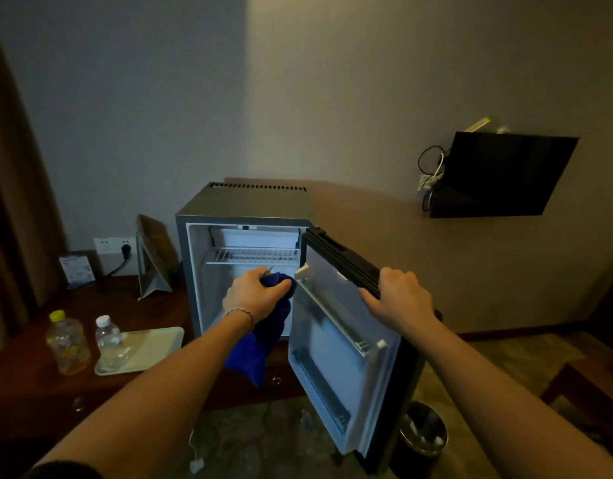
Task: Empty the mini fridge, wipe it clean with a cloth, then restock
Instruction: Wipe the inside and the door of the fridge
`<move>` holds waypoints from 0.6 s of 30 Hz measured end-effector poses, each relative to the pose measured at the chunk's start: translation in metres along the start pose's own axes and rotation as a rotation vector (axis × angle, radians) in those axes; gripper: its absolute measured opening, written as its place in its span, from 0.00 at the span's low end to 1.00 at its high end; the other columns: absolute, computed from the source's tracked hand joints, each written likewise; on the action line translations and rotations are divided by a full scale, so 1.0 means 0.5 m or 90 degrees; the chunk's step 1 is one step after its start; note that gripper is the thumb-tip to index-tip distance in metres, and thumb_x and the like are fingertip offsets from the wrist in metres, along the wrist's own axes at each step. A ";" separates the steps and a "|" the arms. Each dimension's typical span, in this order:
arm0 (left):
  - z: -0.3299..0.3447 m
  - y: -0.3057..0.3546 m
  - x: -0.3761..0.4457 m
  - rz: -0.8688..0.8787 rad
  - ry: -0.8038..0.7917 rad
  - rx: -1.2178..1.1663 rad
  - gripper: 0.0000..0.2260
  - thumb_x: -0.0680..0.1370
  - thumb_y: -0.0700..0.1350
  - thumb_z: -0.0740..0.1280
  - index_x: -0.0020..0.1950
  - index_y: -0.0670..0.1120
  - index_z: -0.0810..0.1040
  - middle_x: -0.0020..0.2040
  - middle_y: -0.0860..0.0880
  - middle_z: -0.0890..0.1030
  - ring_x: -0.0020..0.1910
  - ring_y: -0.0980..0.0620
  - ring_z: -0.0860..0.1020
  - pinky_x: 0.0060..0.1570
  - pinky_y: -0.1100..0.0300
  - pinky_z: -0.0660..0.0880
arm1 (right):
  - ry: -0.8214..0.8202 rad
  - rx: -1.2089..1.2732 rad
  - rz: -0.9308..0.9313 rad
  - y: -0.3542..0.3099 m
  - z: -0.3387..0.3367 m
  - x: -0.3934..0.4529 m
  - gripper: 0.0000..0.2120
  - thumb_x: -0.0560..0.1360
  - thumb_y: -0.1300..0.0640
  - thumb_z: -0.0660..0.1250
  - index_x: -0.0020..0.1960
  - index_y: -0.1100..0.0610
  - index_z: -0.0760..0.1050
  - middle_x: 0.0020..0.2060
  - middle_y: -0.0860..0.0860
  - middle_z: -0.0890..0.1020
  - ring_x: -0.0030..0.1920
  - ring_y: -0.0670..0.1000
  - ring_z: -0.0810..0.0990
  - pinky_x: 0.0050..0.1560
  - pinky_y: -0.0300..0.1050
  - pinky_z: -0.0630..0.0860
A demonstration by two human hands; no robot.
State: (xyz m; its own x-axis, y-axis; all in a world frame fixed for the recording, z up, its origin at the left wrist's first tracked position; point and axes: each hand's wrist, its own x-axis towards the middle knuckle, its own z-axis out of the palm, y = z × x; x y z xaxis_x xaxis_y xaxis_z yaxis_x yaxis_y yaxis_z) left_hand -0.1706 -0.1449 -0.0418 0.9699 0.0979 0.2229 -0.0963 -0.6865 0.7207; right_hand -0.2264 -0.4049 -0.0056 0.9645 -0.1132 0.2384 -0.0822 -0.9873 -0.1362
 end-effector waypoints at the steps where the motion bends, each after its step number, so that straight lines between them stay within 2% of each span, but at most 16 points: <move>1: 0.011 0.006 -0.004 0.002 -0.005 0.014 0.18 0.69 0.65 0.69 0.39 0.50 0.76 0.37 0.53 0.79 0.39 0.49 0.79 0.45 0.49 0.80 | 0.012 0.000 0.001 0.020 0.002 0.006 0.21 0.79 0.37 0.60 0.54 0.56 0.69 0.50 0.53 0.75 0.55 0.56 0.74 0.46 0.51 0.76; 4: 0.041 0.015 -0.010 0.010 0.005 0.048 0.19 0.68 0.66 0.67 0.37 0.51 0.74 0.36 0.53 0.78 0.39 0.49 0.78 0.43 0.51 0.80 | 0.055 -0.023 0.000 0.071 0.016 0.024 0.22 0.79 0.35 0.59 0.55 0.55 0.68 0.51 0.53 0.75 0.54 0.55 0.74 0.49 0.53 0.79; 7: 0.056 0.015 -0.014 0.009 0.010 0.084 0.18 0.71 0.65 0.68 0.36 0.51 0.73 0.36 0.53 0.78 0.39 0.48 0.78 0.41 0.53 0.79 | 0.077 -0.082 -0.018 0.106 0.026 0.042 0.21 0.79 0.34 0.57 0.54 0.53 0.65 0.51 0.53 0.75 0.53 0.56 0.75 0.52 0.53 0.78; 11: 0.064 -0.001 -0.008 -0.003 0.014 0.126 0.17 0.73 0.65 0.68 0.40 0.51 0.75 0.39 0.52 0.79 0.41 0.49 0.78 0.40 0.56 0.76 | 0.082 -0.150 -0.033 0.113 0.037 0.060 0.22 0.78 0.33 0.56 0.53 0.52 0.64 0.51 0.55 0.77 0.53 0.57 0.75 0.55 0.54 0.77; 15: 0.061 -0.028 0.010 0.005 0.015 0.143 0.16 0.74 0.64 0.67 0.47 0.52 0.78 0.42 0.54 0.77 0.43 0.52 0.77 0.41 0.58 0.73 | 0.113 -0.235 -0.090 0.066 0.052 0.071 0.26 0.77 0.33 0.56 0.58 0.55 0.70 0.57 0.57 0.75 0.61 0.60 0.72 0.68 0.59 0.67; 18: 0.059 -0.063 0.037 0.024 0.014 0.169 0.17 0.73 0.65 0.67 0.43 0.52 0.76 0.41 0.54 0.79 0.42 0.52 0.78 0.40 0.57 0.76 | 0.093 -0.208 -0.208 0.002 0.082 0.075 0.28 0.78 0.34 0.56 0.64 0.55 0.71 0.66 0.59 0.72 0.70 0.61 0.67 0.75 0.63 0.58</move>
State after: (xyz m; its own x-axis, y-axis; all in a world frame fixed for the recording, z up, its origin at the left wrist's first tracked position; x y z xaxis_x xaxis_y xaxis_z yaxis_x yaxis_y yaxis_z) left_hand -0.1428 -0.1429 -0.0798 0.9616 0.0824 0.2619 -0.0672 -0.8543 0.5154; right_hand -0.1800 -0.4053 -0.0364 0.9094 0.2175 0.3544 0.1220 -0.9544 0.2726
